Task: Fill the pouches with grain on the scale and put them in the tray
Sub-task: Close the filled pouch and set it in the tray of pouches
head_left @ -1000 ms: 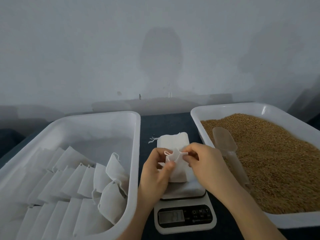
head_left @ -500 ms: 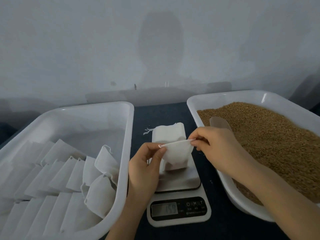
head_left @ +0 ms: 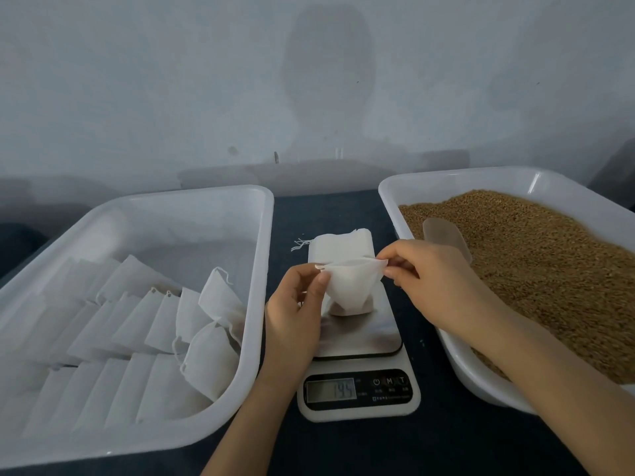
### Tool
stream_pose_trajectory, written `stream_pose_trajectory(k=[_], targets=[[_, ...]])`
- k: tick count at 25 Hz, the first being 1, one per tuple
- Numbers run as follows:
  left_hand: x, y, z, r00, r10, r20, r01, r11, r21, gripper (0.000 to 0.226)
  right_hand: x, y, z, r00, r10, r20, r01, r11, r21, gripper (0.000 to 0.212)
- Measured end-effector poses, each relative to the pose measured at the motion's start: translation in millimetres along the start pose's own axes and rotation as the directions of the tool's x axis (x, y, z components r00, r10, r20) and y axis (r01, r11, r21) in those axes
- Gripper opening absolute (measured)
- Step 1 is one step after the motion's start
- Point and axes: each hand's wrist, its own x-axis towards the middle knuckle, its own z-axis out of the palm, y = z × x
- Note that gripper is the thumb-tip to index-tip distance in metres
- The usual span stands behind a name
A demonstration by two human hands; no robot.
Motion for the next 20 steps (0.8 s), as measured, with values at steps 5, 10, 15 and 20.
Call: stream_pose_trajectory(k=[5,10,15,20], targets=[[-0.1,0.3,-0.3,1.000,0.012,0.003,-0.012,1.000,0.009,0.016,-0.6,-0.4,0.0,1.000,0.010,-0.001,-0.010,1.000,0.013,0.020],[0.4,0.0,-1.6,1.000,0.017,0.001,-0.017,1.000,0.013,0.011,-0.3,0.4,1.0,1.000,0.011,-0.004,-0.011,1.000,0.022,0.020],[0.7,0.4,-2.1,1.000,0.002,0.005,-0.002,0.999,0.037,0.006,-0.4,2.3,2.3,1.000,0.016,-0.010,-0.016,1.000,0.021,0.020],[-1.9,4.4,-3.1,1.000,-0.007,0.021,0.006,0.999,0.047,0.015,0.0,3.4,3.5,1.000,0.014,-0.020,-0.014,1.000,0.005,0.018]])
